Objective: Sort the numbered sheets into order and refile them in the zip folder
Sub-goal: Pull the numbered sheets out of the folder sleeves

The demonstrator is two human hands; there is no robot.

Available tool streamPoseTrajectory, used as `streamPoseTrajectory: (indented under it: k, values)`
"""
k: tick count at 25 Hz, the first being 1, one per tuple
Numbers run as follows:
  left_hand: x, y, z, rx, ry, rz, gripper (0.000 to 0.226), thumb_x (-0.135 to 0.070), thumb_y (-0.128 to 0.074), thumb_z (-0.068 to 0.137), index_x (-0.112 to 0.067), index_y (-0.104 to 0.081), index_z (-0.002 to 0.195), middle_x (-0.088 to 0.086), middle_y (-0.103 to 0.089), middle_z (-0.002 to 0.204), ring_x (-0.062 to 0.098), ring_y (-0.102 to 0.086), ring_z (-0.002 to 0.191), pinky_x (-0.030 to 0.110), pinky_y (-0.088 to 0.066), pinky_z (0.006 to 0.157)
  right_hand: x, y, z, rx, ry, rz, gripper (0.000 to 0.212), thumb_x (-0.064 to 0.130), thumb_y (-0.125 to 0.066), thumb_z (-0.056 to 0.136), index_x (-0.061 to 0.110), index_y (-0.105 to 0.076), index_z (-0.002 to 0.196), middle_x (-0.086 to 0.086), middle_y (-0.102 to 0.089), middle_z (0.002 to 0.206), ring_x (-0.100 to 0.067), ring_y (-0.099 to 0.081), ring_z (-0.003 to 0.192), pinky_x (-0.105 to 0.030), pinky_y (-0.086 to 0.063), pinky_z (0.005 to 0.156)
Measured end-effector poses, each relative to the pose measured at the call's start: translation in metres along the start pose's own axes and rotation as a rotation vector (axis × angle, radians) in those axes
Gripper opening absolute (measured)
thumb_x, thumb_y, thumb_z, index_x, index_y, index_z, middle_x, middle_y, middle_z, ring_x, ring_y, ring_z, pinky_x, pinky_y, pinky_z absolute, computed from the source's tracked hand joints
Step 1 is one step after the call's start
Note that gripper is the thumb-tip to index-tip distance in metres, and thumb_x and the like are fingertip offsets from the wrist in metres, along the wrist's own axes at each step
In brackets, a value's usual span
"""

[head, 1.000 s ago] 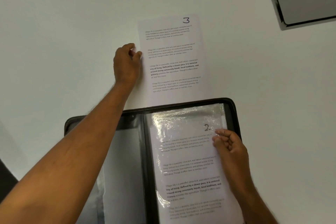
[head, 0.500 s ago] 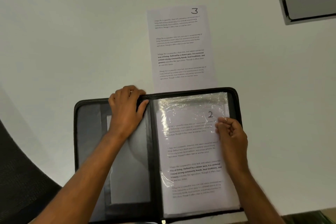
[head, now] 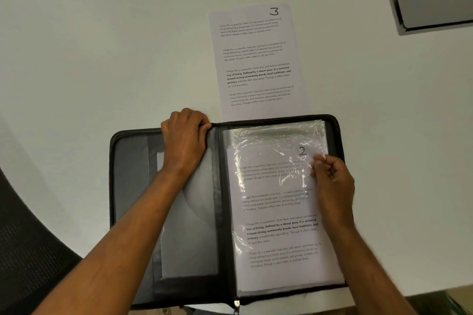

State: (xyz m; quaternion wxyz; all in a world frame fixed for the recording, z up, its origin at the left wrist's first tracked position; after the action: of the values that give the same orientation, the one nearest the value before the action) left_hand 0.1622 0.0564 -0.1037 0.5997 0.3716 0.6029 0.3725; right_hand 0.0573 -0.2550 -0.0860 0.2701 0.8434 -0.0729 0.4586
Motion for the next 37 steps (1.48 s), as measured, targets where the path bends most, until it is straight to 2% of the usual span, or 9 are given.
streamPoseTrajectory:
  k: [7,12,17,21,23,26,31,34,37]
  values:
    - [-0.008,-0.003,0.021,-0.023,-0.028,-0.003,0.006,-0.023,-0.064,0.099,-0.019,-0.066,0.096,0.002,-0.063,0.1,0.028,-0.055,0.096,0.035,-0.027,0.081,0.004,0.005,0.017,0.038,-0.026,0.014,0.015,0.019,-0.063,0.1,0.028,-0.072,0.108,0.003,-0.075,0.104,-0.021,-0.072,0.101,-0.035,-0.057,0.093]
    - [-0.006,0.007,-0.016,-0.059,0.013,0.011,0.029,-0.031,-0.07,0.093,-0.021,-0.065,0.12,0.003,-0.058,0.125,0.024,-0.047,0.116,0.033,-0.025,0.092,0.032,0.024,-0.008,0.259,-0.069,-0.165,0.009,0.024,-0.065,0.099,0.024,-0.072,0.105,0.003,-0.079,0.098,-0.016,-0.076,0.089,-0.038,-0.059,0.082]
    - [-0.013,0.016,-0.073,0.14,0.001,-0.305,0.018,-0.029,-0.069,0.096,-0.021,-0.067,0.112,-0.007,-0.061,0.111,0.01,-0.051,0.103,0.03,-0.045,0.093,0.068,0.008,-0.062,0.507,-0.141,-0.13,0.02,0.023,-0.056,0.103,0.017,-0.075,0.104,0.004,-0.08,0.101,-0.016,-0.077,0.091,-0.033,-0.053,0.074]
    - [-0.002,0.031,-0.091,0.187,0.318,-0.721,0.011,-0.027,-0.061,0.102,-0.024,-0.071,0.101,-0.008,-0.072,0.101,0.009,-0.065,0.088,0.027,-0.052,0.079,0.097,-0.034,-0.1,0.639,0.002,-0.088,0.018,0.028,-0.062,0.099,0.022,-0.079,0.099,0.011,-0.078,0.101,-0.005,-0.071,0.096,-0.021,-0.054,0.08]
    - [0.004,0.042,-0.089,0.212,0.513,-0.915,0.024,-0.031,-0.05,0.107,-0.019,-0.071,0.101,0.0,-0.077,0.104,0.014,-0.068,0.087,0.03,-0.051,0.078,0.099,-0.063,-0.112,0.658,0.073,-0.047,0.016,0.028,-0.065,0.098,0.019,-0.079,0.099,0.006,-0.077,0.1,-0.006,-0.069,0.099,-0.016,-0.052,0.085]
    - [0.02,0.059,-0.086,0.273,0.718,-1.093,0.051,-0.05,-0.032,0.109,-0.014,-0.068,0.115,0.005,-0.077,0.113,0.024,-0.067,0.096,0.037,-0.05,0.085,0.089,-0.108,-0.125,0.715,0.156,-0.045,0.02,0.037,-0.067,0.097,0.02,-0.075,0.106,0.005,-0.073,0.106,-0.011,-0.068,0.105,-0.027,-0.055,0.091]
    - [0.06,0.078,-0.097,0.376,0.774,-1.137,0.087,-0.072,-0.007,0.099,-0.013,-0.063,0.131,0.004,-0.073,0.125,0.031,-0.068,0.114,0.047,-0.05,0.099,0.067,-0.159,-0.145,0.823,0.278,-0.133,0.034,0.053,-0.068,0.086,0.03,-0.071,0.112,0.021,-0.065,0.118,0.005,-0.057,0.117,-0.013,-0.043,0.1]
    - [0.077,0.084,-0.103,0.352,0.836,-1.119,0.092,-0.074,-0.004,0.097,-0.013,-0.064,0.13,0.004,-0.074,0.122,0.03,-0.071,0.108,0.043,-0.053,0.092,0.05,-0.173,-0.155,0.86,0.325,-0.263,0.04,0.06,-0.066,0.084,0.036,-0.067,0.116,0.019,-0.055,0.141,0.007,-0.044,0.134,-0.043,-0.034,0.119]
    - [0.088,0.086,-0.109,0.236,0.863,-0.967,0.058,-0.063,-0.035,0.104,-0.017,-0.069,0.112,0.0,-0.079,0.104,0.023,-0.075,0.087,0.039,-0.057,0.078,0.038,-0.179,-0.16,0.873,0.379,-0.408,0.046,0.063,-0.062,0.085,0.038,-0.061,0.124,0.013,-0.038,0.16,0.0,-0.029,0.147,-0.058,-0.017,0.124]
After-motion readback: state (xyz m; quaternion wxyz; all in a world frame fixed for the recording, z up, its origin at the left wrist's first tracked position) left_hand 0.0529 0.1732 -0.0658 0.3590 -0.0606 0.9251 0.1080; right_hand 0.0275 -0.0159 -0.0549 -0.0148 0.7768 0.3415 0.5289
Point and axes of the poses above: each hand's wrist, its own z-axis towards the middle knuckle, its own y-axis out of the back of the hand, x = y × z, the point moved 3 cm from there along z, towards the middle knuckle
